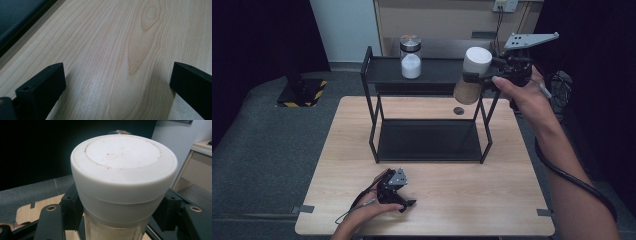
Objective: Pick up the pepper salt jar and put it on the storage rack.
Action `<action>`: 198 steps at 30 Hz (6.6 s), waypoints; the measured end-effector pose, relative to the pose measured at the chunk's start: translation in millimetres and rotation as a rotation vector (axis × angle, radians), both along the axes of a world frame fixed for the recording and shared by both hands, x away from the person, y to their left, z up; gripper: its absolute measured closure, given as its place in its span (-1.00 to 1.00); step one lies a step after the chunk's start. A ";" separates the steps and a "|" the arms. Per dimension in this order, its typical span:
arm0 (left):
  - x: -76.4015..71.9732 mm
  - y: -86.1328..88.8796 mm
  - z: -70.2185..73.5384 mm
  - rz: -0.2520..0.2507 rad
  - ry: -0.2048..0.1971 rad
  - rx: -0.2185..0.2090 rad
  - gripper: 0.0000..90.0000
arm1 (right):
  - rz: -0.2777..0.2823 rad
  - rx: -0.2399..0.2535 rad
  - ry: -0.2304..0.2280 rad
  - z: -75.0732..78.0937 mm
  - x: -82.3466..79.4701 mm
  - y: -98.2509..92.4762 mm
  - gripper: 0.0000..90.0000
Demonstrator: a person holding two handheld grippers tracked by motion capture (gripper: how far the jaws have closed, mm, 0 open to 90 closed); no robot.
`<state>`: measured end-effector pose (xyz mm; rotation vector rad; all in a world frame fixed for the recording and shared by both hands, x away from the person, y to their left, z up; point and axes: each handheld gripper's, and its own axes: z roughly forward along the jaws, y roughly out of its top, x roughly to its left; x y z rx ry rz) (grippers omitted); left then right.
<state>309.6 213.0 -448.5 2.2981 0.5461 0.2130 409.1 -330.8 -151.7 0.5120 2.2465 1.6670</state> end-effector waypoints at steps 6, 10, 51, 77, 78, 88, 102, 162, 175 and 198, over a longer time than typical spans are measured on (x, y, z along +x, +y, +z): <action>-0.4 -0.1 -0.3 0.003 0.001 -0.003 -1.00 | -0.015 0.005 -0.007 6.9 7.8 2.5 -0.19; -0.4 -0.1 -0.2 0.003 0.001 -0.002 -1.00 | -0.028 0.003 -0.007 11.1 14.7 4.4 -0.19; 2.0 0.2 0.5 -0.011 0.000 0.003 -1.00 | -0.125 -0.034 0.054 10.7 77.5 34.4 -0.19; 2.4 0.2 0.4 -0.013 0.000 0.003 -1.00 | -0.158 -0.054 0.057 12.1 77.6 40.5 -0.20; 2.4 0.2 0.4 -0.013 0.000 0.003 -1.00 | -0.158 -0.056 0.056 12.3 77.5 40.7 -0.21; 2.4 0.2 0.4 -0.013 0.000 0.003 -1.00 | -0.175 -0.063 0.062 15.8 75.3 42.3 -0.53; 2.2 0.3 -0.1 -0.011 0.000 -0.001 -1.00 | -0.184 -0.032 0.047 21.3 51.4 19.2 -0.82; 1.7 -0.2 0.3 -0.009 -0.001 0.002 -1.00 | -0.132 -0.087 0.103 -149.7 -77.8 -2.7 -0.94; 1.7 -0.2 0.2 -0.009 -0.001 0.002 -1.00 | -0.142 -0.106 0.127 -182.6 -86.4 -9.8 -0.94; 1.6 -0.2 0.1 -0.008 -0.001 0.001 -1.00 | -0.172 -0.121 0.221 -240.1 -98.9 -14.6 -0.92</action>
